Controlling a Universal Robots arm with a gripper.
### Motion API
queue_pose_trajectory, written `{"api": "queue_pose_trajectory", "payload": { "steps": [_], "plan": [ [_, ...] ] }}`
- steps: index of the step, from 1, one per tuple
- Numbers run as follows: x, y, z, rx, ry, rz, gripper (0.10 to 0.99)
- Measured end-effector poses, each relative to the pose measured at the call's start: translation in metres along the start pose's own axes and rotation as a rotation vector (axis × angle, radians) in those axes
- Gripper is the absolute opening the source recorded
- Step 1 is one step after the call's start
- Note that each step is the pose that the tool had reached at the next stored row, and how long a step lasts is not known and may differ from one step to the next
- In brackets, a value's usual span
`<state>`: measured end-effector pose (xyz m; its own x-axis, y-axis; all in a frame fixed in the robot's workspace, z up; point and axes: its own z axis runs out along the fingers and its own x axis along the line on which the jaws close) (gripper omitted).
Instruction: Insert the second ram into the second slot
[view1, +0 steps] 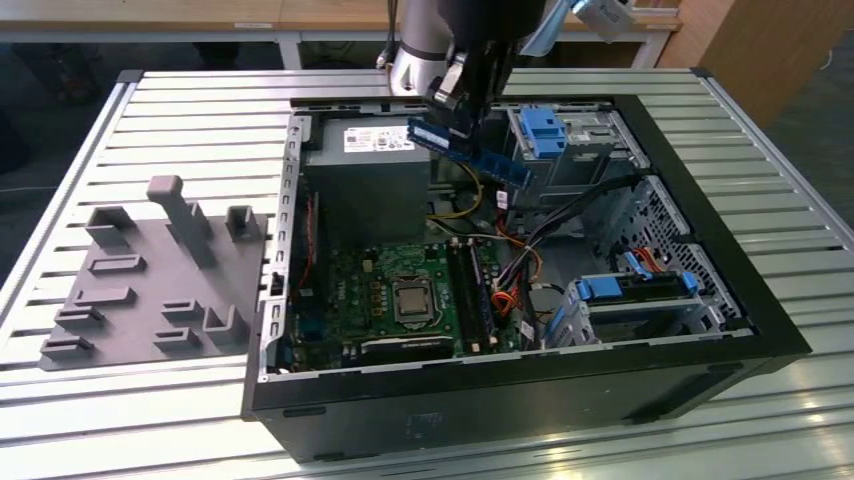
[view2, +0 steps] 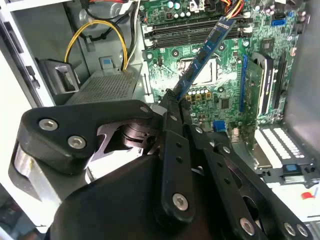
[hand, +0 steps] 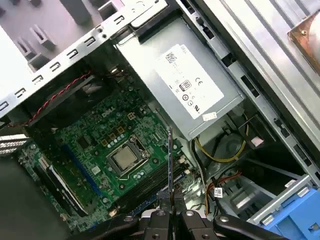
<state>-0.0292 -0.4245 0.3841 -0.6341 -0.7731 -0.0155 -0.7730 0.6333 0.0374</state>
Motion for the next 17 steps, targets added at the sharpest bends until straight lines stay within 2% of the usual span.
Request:
{"api": "queue_pose_trajectory", "payload": {
  "steps": [3,15,16,17],
  "plan": [
    [0.0,0.0,0.0006,0.003,-0.006,0.167,0.133],
    [0.0,-0.0001,0.001,0.005,-0.0106,0.3,0.133],
    [0.0,-0.0001,0.0011,0.006,-0.0122,0.338,0.133],
    [0.0,-0.0001,0.0012,0.006,-0.0123,0.351,0.133]
  ]
}}
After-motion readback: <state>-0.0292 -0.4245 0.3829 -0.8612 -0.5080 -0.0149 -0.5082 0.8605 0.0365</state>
